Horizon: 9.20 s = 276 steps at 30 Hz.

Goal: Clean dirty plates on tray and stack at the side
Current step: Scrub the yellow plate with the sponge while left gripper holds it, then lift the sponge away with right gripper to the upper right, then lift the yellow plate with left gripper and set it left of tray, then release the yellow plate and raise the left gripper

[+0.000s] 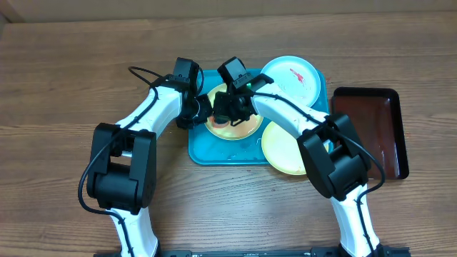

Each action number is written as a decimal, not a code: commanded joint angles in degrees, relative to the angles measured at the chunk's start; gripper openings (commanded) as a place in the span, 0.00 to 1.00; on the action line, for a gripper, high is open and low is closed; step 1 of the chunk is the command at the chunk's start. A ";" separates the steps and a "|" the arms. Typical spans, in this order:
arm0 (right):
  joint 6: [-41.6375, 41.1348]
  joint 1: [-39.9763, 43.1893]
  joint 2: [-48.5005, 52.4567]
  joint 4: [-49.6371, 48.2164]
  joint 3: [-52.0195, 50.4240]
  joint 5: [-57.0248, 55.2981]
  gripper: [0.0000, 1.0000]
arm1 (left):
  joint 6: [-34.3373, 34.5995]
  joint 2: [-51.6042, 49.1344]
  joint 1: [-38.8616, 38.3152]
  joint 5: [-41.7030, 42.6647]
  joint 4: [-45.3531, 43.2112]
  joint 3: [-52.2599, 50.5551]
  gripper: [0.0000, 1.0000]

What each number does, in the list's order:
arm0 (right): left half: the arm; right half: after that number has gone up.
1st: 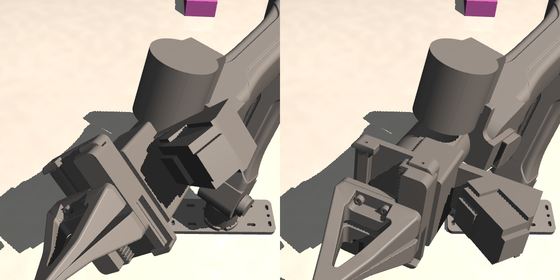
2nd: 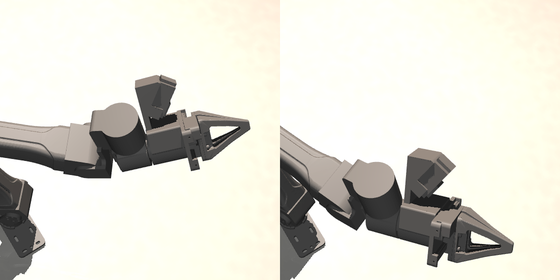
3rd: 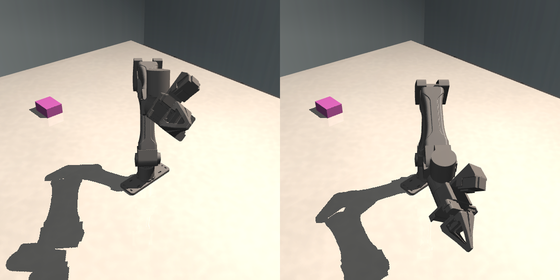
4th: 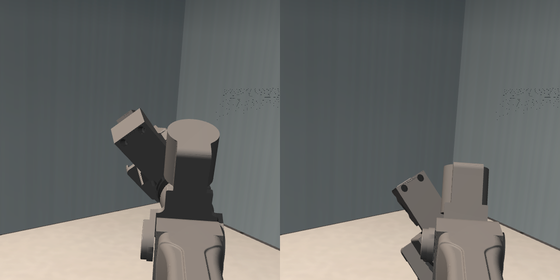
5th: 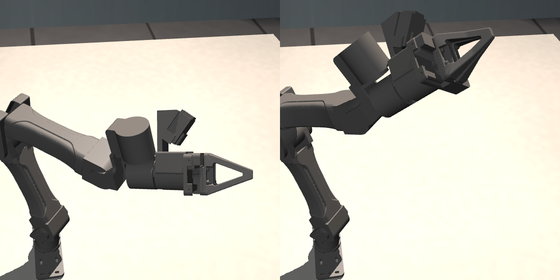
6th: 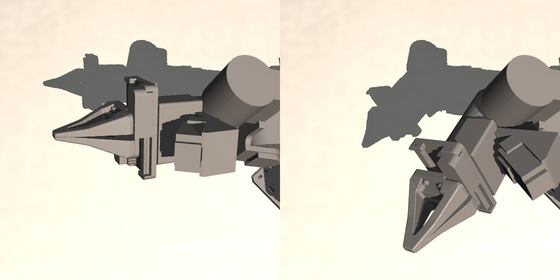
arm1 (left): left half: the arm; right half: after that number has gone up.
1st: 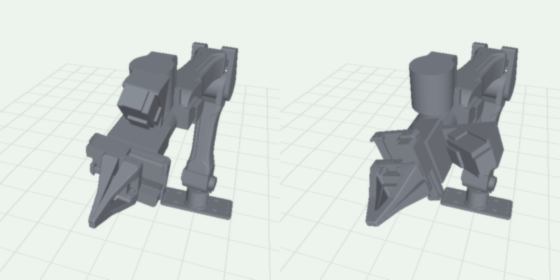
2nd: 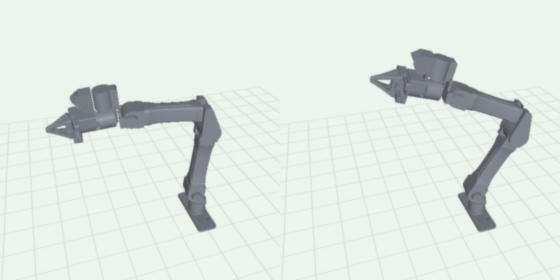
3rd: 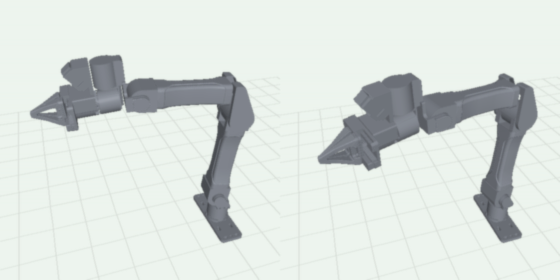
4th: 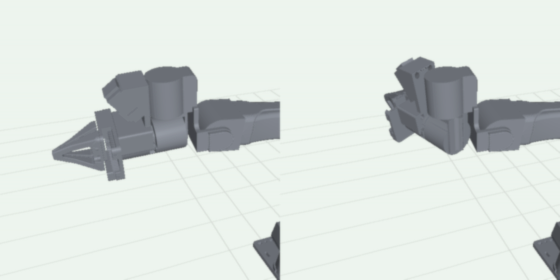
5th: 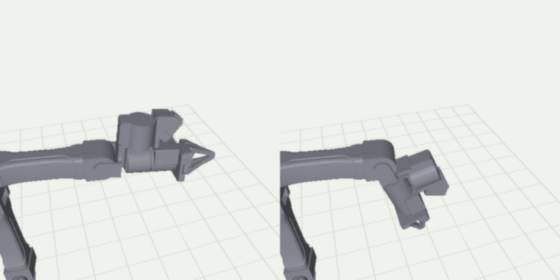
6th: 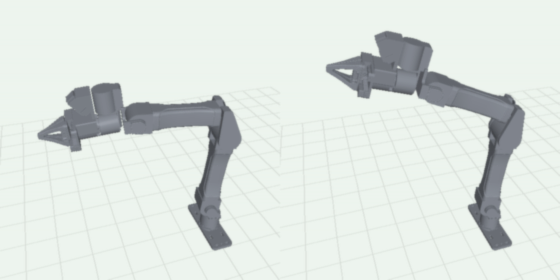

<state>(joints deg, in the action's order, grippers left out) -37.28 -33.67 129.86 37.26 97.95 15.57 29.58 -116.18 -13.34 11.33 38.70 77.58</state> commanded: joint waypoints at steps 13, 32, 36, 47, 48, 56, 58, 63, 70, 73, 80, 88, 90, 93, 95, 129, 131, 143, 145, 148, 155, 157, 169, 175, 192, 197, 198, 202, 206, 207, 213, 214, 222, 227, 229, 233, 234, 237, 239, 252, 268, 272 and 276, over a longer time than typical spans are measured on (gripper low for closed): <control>-5.05 5.27 0.42 6.93 1.18 -10.91 0.04 | -1.95 -2.01 -0.17 0.79 0.00 -0.70 0.04; 1.31 0.98 1.18 6.82 3.63 -0.59 0.04 | -1.97 -2.01 -0.17 0.81 -0.02 -0.70 0.04; 1.42 0.61 2.49 5.55 3.63 3.67 0.04 | -1.97 -2.01 -0.17 0.81 -0.11 -0.70 0.04; 1.53 3.15 2.21 19.26 3.72 3.45 0.04 | -1.99 -2.01 -0.15 0.76 -0.17 -0.70 0.04; 1.51 4.04 1.90 20.50 3.72 2.14 0.04 | -2.01 -2.01 -0.15 0.79 -0.17 -0.70 0.04; 1.14 9.77 0.72 22.84 3.69 -7.02 0.04 | -2.60 -2.01 -0.11 0.74 -0.07 -0.70 0.04; 1.79 9.86 0.76 19.34 3.69 -6.99 0.04 | -2.62 -2.01 -0.11 0.72 -0.07 -0.70 0.04; 3.10 8.79 1.46 12.44 3.69 -6.97 0.04 | -2.60 -2.01 -0.11 0.70 -0.17 -0.70 0.04; 5.33 6.23 3.32 9.20 3.65 -1.29 0.04 | -2.62 -2.01 -0.11 0.74 -0.22 -0.70 0.04; 6.60 4.81 3.32 8.85 3.65 4.79 0.04 | -2.60 -2.01 -0.11 0.74 -0.61 -0.70 0.04; 7.80 3.48 3.28 18.40 3.72 9.40 0.04 | -2.60 -2.01 -0.09 0.74 -0.70 -0.70 0.04; 5.62 6.78 3.28 28.50 3.72 -0.68 0.04 | -2.62 -2.01 -0.11 0.72 -0.94 -0.70 0.04; 4.96 8.00 3.28 27.98 3.72 -1.40 0.04 | -2.62 -2.01 -0.11 0.74 -1.09 -0.70 0.04; 4.68 9.57 3.30 25.11 3.72 -1.88 0.04 | -2.62 -2.01 -0.11 0.72 -1.14 -0.70 0.04; 4.70 10.25 3.30 21.99 3.72 -2.34 0.04 | -2.62 -2.01 -0.11 0.72 -1.09 -0.70 0.04; 17.62 28.57 -16.35 35.36 26.32 5.09 0.04 | -10.86 1.81 -0.09 -7.39 6.80 11.76 0.04; 17.66 31.65 -17.81 36.89 26.32 4.63 0.04 | -11.65 3.26 -0.13 -10.21 8.20 12.63 0.04; 21.88 42.49 -19.19 44.44 26.32 4.63 0.04 | -12.52 14.21 -2.29 -26.99 11.63 13.09 0.04; 22.60 42.60 -19.19 44.92 26.32 4.35 0.04 | -12.87 15.30 -4.22 -31.32 11.74 13.09 0.04; 22.58 42.60 -19.19 45.44 26.32 3.39 0.04 | -13.05 15.69 -8.26 -40.11 12.55 13.07 0.04; 22.77 42.60 -19.19 46.45 26.29 3.37 0.04 | -12.09 14.60 -15.47 -59.32 13.77 13.07 0.04; 22.80 42.60 -19.19 46.71 26.29 3.34 0.04 | -10.88 14.58 -16.20 -62.45 13.77 13.05 0.04; 23.47 42.60 -19.19 47.60 26.29 3.37 0.04 | -10.23 14.60 -20.83 -80.17 13.09 13.07 0.04; 23.65 42.60 -19.19 47.91 26.29 3.37 0.04 | -10.29 14.60 -23.54 -89.79 10.27 13.07 0.04; 23.89 42.60 -19.19 48.98 26.29 3.37 0.04 | -10.32 14.62 -26.84 -95.97 7.74 13.07 0.04; 24.09 42.60 -19.19 49.05 26.29 3.34 0.04 | -10.32 14.62 -26.82 -95.97 7.69 13.07 0.04; 24.06 42.60 -19.19 49.05 26.29 3.34 0.04 | -10.32 14.62 -26.82 -95.95 7.67 13.07 0.04; 24.06 42.60 -19.19 49.07 26.29 3.37 0.04 | -10.32 14.62 -26.82 -95.93 7.69 13.07 0.04; 24.09 42.60 -19.19 49.27 26.29 3.37 0.04 | -10.32 14.62 -26.84 -95.71 7.56 13.07 0.04; 24.09 42.60 -19.19 49.29 26.29 3.37 0.04 | -10.32 14.62 -26.82 -95.45 7.54 13.07 0.04; 24.09 42.60 -19.19 49.29 26.29 3.37 0.04 | -10.32 14.62 -26.86 -92.06 7.56 13.07 0.04; 24.09 42.60 -19.19 49.29 26.29 3.37 0.04 | -10.32 14.62 -26.86 -90.20 7.61 13.07 0.04; 24.28 42.60 -19.19 49.46 26.29 3.34 0.04 | -6.38 14.62 -23.69 -51.04 13.00 13.07 0.04; 24.28 42.58 -19.19 49.42 26.29 3.34 0.04 | -5.42 14.62 -15.43 -30.12 15.17 13.07 0.05; 24.28 42.58 -19.19 49.44 26.29 3.34 0.04 | -5.62 14.62 -10.84 -21.88 16.65 13.07 0.04; 24.28 42.58 -19.19 49.44 26.29 3.34 0.04 | -8.50 14.62 -0.72 -8.92 18.53 13.07 0.04; 24.28 42.58 -19.19 49.44 26.29 3.37 0.04 | -9.31 14.62 1.75 -6.80 18.71 13.05 0.04; 24.28 42.58 -19.19 49.42 26.29 3.37 0.04 | -10.80 14.62 8.33 -3.37 19.43 13.05 0.04; 24.28 42.58 -19.19 49.40 26.29 3.34 0.04 | -11.82 14.62 11.96 -1.25 20.22 13.05 0.04; 24.28 42.58 -19.19 49.44 26.29 3.34 0.04 | -16.35 14.62 28.33 2.93 23.47 12.15 0.05; 24.28 42.58 -19.19 49.72 26.25 2.91 0.04 | -14.43 14.60 33.83 -1.29 7.85 -6.56 0.04; 24.28 42.58 -19.19 49.88 26.25 2.89 0.04 | -13.81 14.60 33.83 -1.46 1.31 -11.47 0.04; 24.28 42.58 -19.19 49.88 26.25 2.89 0.04 | -12.52 14.60 33.81 -1.46 -5.57 -15.80 0.04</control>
<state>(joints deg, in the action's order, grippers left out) -13.45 8.93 111.13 87.22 123.55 18.85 15.29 -101.80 20.62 9.85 35.44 64.05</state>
